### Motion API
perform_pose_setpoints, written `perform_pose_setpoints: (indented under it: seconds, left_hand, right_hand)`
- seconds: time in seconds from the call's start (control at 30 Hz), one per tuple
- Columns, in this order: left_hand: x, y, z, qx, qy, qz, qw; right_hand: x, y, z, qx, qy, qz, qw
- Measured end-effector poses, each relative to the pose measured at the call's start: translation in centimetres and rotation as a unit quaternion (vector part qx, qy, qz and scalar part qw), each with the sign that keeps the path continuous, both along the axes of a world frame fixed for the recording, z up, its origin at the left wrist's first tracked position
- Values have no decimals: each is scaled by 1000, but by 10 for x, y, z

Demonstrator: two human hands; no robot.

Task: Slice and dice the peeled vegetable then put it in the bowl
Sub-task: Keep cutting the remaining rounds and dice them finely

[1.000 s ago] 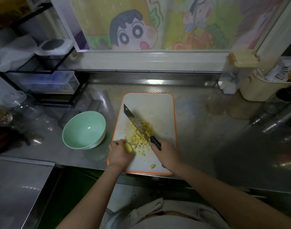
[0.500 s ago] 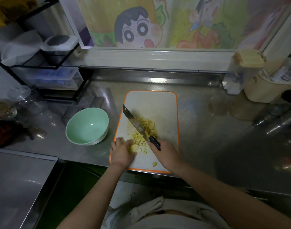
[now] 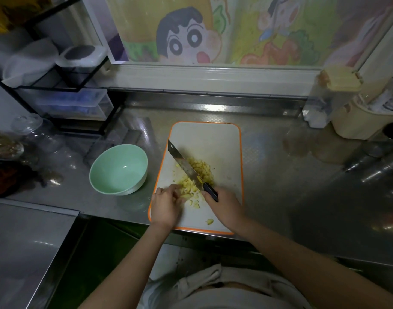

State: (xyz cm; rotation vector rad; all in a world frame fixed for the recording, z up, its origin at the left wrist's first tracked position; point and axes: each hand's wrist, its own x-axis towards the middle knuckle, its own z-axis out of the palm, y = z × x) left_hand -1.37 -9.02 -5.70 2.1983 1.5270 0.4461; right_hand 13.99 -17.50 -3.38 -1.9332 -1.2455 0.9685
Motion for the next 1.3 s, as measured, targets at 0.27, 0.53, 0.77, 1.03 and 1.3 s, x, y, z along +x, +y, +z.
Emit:
perform_pose_setpoints:
  seconds: [0.27,0.53,0.77,1.03,1.3]
  left_hand:
    - [-17,18,1,-64,-153,164,972]
    - [-21,16,-19,-164,-84,178,967]
    - [-9,7,-17,-163,-109,169,966]
    - [-6,0,-17,-168,-138,215,952]
    - [-4,0,-10,-157,-167,222,948]
  right_hand:
    - [-11,2,-1,6,51,11,999]
    - [-38,2,-11,-65,48,26,996]
    - [-35,2,-16,-104,-6,14,994]
    - [-18,3,-14,-84,-7,2,996]
    - [-32,-2,-19,-102,-21,23,994]
